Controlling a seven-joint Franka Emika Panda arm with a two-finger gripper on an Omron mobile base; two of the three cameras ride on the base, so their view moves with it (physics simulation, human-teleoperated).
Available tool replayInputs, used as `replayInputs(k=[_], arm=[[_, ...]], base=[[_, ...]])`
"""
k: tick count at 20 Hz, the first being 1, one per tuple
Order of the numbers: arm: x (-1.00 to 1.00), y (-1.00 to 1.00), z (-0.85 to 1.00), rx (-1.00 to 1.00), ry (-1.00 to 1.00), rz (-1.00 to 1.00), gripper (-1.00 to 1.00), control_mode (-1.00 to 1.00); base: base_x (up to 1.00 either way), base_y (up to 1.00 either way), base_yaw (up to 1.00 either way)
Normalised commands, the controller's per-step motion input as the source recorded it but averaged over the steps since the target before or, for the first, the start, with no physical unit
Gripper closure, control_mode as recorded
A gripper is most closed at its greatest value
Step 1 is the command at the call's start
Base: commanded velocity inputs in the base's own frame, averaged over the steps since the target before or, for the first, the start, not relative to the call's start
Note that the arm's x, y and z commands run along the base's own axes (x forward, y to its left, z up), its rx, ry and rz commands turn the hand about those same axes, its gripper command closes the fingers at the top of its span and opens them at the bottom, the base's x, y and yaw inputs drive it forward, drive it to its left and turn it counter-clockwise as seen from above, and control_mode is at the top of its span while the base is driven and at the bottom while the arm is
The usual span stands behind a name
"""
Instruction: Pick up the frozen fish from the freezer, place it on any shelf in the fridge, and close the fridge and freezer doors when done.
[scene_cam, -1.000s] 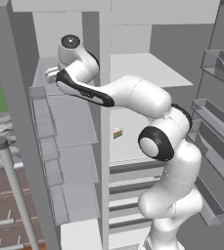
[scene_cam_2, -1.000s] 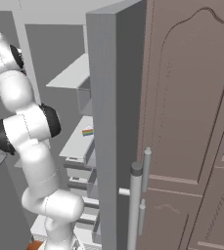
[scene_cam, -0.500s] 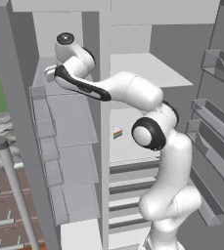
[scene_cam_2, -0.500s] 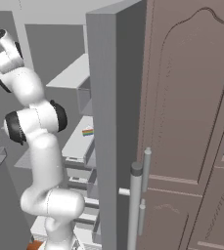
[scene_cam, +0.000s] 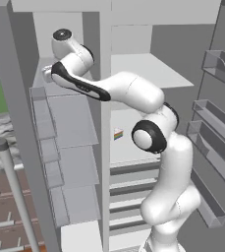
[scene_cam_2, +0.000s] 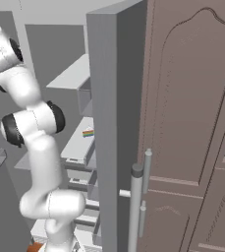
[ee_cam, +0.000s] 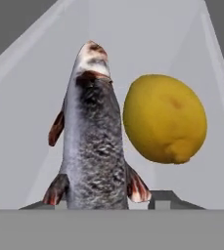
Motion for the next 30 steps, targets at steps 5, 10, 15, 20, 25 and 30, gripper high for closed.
replayInputs(k=[5,10,15,20,25,30], arm=[[-0.96,0.07,-0.04,0.0,-0.34,0.0,1.0,-1.0],[-1.0,0.0,-0.04,0.04,-0.26,-0.01,1.0,-1.0],[-1.0,-0.15,0.25,0.11,-0.04,-0.13,1.0,-1.0],[-1.0,-0.5,0.38,0.13,0.0,-0.12,1.0,-1.0],[-0.86,-0.87,0.14,0.11,-0.04,-0.02,1.0,-1.0],[-1.0,-0.99,0.0,0.14,-0.15,0.0,1.0,-1.0]], base=[[0.0,0.0,0.0],[0.0,0.0,0.0],[0.0,0.0,0.0],[0.0,0.0,0.0],[0.0,0.0,0.0],[0.0,0.0,0.0]])
